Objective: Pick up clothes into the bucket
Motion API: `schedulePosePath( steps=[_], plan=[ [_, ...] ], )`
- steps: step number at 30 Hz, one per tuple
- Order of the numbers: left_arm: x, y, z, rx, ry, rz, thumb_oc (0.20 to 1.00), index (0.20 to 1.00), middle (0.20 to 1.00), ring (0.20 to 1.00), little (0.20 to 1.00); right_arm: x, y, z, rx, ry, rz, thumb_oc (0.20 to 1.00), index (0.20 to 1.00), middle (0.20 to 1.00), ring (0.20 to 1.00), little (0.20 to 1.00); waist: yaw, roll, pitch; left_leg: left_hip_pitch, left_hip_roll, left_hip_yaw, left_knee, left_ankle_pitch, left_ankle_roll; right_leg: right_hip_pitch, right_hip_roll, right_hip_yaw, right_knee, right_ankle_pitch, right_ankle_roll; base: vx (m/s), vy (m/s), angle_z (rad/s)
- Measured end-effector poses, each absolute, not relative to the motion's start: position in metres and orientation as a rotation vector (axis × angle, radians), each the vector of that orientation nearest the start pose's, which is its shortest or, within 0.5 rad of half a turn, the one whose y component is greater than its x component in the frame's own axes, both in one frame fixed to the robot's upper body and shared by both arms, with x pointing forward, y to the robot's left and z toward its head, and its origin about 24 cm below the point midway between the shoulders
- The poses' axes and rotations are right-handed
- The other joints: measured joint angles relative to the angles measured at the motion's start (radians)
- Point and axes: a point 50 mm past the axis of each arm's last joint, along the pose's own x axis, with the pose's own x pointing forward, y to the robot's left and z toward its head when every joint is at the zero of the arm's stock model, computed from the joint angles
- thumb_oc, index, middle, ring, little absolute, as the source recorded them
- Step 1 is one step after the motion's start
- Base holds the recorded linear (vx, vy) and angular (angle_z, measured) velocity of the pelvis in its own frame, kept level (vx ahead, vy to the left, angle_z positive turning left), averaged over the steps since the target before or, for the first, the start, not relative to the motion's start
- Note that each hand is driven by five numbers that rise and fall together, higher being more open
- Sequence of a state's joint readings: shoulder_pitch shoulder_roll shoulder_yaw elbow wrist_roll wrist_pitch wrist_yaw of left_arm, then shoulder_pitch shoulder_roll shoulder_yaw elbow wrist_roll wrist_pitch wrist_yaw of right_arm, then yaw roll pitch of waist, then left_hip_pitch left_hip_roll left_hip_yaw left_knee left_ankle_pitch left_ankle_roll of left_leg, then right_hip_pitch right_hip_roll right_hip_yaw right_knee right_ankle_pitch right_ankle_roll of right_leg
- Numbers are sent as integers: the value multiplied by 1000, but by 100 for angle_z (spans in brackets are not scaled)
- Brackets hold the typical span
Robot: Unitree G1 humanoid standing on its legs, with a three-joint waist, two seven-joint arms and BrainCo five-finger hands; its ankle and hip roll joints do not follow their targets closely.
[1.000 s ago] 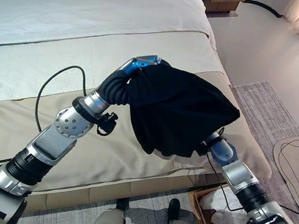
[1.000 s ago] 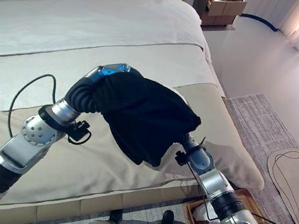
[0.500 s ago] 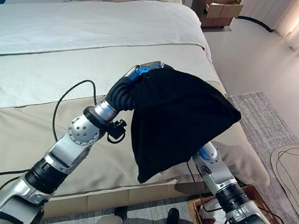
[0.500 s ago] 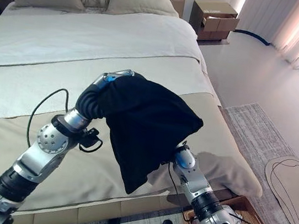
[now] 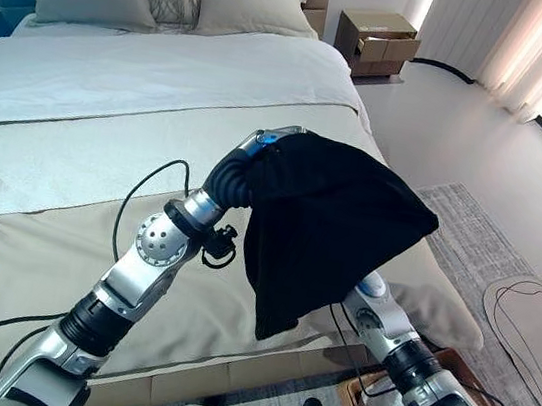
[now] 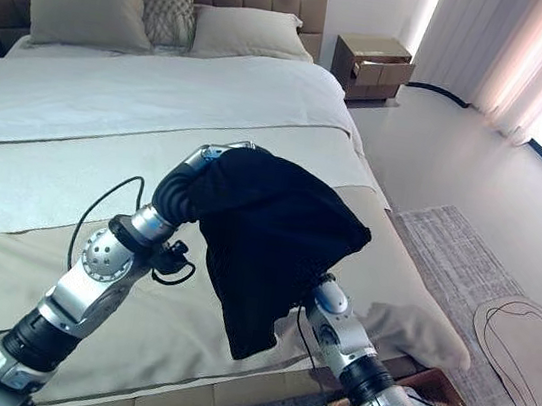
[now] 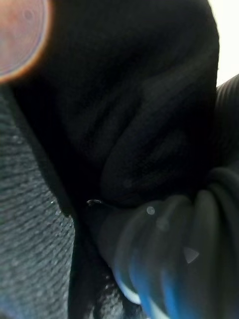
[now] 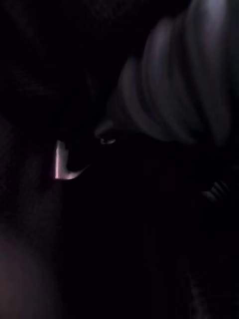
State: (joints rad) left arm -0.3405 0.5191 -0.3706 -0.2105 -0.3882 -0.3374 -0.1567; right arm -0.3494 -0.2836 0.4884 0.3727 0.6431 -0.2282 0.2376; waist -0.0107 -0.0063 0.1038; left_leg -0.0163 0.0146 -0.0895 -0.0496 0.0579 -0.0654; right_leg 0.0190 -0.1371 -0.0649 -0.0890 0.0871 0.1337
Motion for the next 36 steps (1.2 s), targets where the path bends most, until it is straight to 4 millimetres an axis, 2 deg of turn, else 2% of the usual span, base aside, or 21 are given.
schedulePosePath(
  steps=[3,6,7,8,9,11,16,17,21,24,28,31,36],
  plan=[
    [257,119,166,118,-630,-644,200,200,200,200,200,282,-110,29,328,28,523,200,200,200,200,200,0,0,-1,12,1,1,-9,0,0,9,0,0,0,-3,-3,0,0,0],
    [257,127,156,116,-589,-606,200,200,200,200,200,276,-120,22,379,47,472,200,200,200,200,200,-3,0,-1,14,2,2,-14,0,0,7,1,1,0,-3,-3,0,0,0],
    [261,132,148,103,-557,-563,511,511,511,511,511,275,-122,16,379,66,456,200,200,200,200,200,-2,0,-2,18,4,3,-15,-1,0,11,2,2,0,-4,-4,0,0,0],
    [264,133,144,116,-536,-540,511,511,511,511,511,275,-122,12,390,86,447,200,200,200,200,200,-2,0,-3,20,5,3,-16,-1,0,11,4,2,0,-4,-4,0,0,0],
    [264,140,138,150,-519,-496,1000,1000,1000,1000,1000,272,-126,9,427,94,425,200,200,200,200,200,-3,-1,-4,20,8,3,-20,0,1,9,7,2,0,-4,-4,0,0,0],
    [259,151,128,148,-489,-415,1000,1000,1000,1000,1000,255,-137,9,508,67,386,200,200,200,200,200,0,1,-5,22,12,4,-26,0,1,8,9,2,0,-6,-6,0,0,0],
    [268,162,99,232,-349,-316,1000,1000,1000,1000,1000,240,-149,-9,525,142,344,200,200,200,200,200,-6,-3,-8,23,18,5,-29,0,1,7,14,2,0,-8,-9,0,0,0],
    [271,164,91,272,-311,-299,1000,1000,1000,1000,1000,236,-152,-13,541,164,332,200,200,200,200,200,-25,-4,-9,23,18,5,-31,1,2,6,15,3,0,-8,-9,0,0,0],
    [275,165,71,328,-217,-280,1000,1000,1000,1000,1000,232,-153,-16,607,176,324,200,200,200,200,200,-53,-7,-13,25,20,15,-35,1,2,-1,17,13,-1,-8,-9,-9,-8,-7],
    [276,165,55,324,-142,-264,1000,1000,1000,1000,1000,229,-153,-14,671,164,319,200,200,200,200,200,-57,-9,-15,31,23,32,-36,1,2,-4,19,29,-1,-7,-8,-17,-3,-17],
    [279,162,42,309,-79,-255,1000,1000,1000,1000,1000,228,-154,-15,695,170,317,200,200,200,200,200,-59,-10,-16,35,27,35,-36,1,2,-3,23,31,-1,-7,-8,-6,0,-3],
    [280,156,29,301,-17,-269,1000,1000,1000,1000,1000,227,-148,-16,755,171,307,200,200,200,200,200,-59,-11,-17,35,31,36,-36,1,2,-4,27,32,-1,-8,-8,0,0,0],
    [279,155,26,292,-4,-266,1000,1000,1000,1000,1000,228,-153,-14,788,144,275,200,200,200,200,200,-59,-12,-17,35,31,38,-37,0,2,-5,27,34,-1,-8,-8,0,0,0]
  ],
)
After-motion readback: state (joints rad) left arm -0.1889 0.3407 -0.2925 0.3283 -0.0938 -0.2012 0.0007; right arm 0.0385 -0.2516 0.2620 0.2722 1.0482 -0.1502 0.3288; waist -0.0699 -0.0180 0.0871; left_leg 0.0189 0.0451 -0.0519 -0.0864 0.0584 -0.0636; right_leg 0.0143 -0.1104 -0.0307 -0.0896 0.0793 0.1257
